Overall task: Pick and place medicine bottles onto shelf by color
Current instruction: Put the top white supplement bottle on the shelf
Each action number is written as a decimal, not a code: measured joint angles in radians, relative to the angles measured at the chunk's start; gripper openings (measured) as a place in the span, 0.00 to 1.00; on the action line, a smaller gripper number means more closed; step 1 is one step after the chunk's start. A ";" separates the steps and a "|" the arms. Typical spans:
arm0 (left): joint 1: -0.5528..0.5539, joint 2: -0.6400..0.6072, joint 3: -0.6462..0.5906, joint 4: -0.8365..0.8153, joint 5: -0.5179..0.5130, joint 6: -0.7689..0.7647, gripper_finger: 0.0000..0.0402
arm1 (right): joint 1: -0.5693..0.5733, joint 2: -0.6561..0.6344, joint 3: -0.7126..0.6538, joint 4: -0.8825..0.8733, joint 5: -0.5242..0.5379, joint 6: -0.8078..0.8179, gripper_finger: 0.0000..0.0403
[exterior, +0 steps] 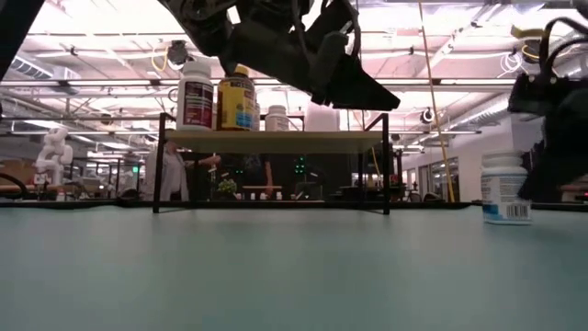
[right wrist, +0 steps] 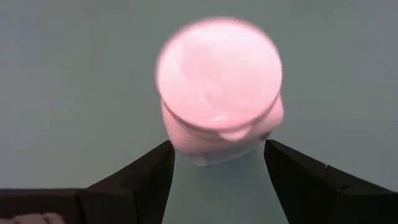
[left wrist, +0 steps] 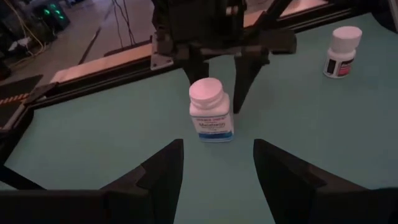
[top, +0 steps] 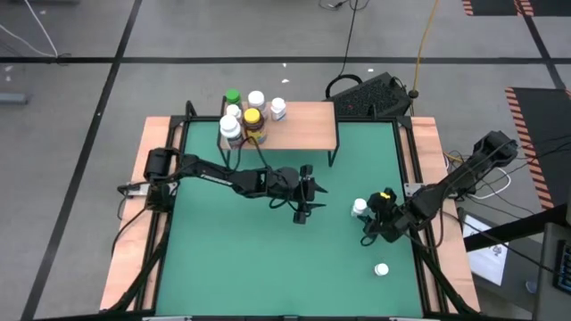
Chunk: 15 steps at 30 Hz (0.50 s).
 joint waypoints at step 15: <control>0.009 0.000 0.000 -0.024 -0.020 0.002 0.49 | -0.021 0.000 -0.043 -0.031 -0.129 0.004 0.23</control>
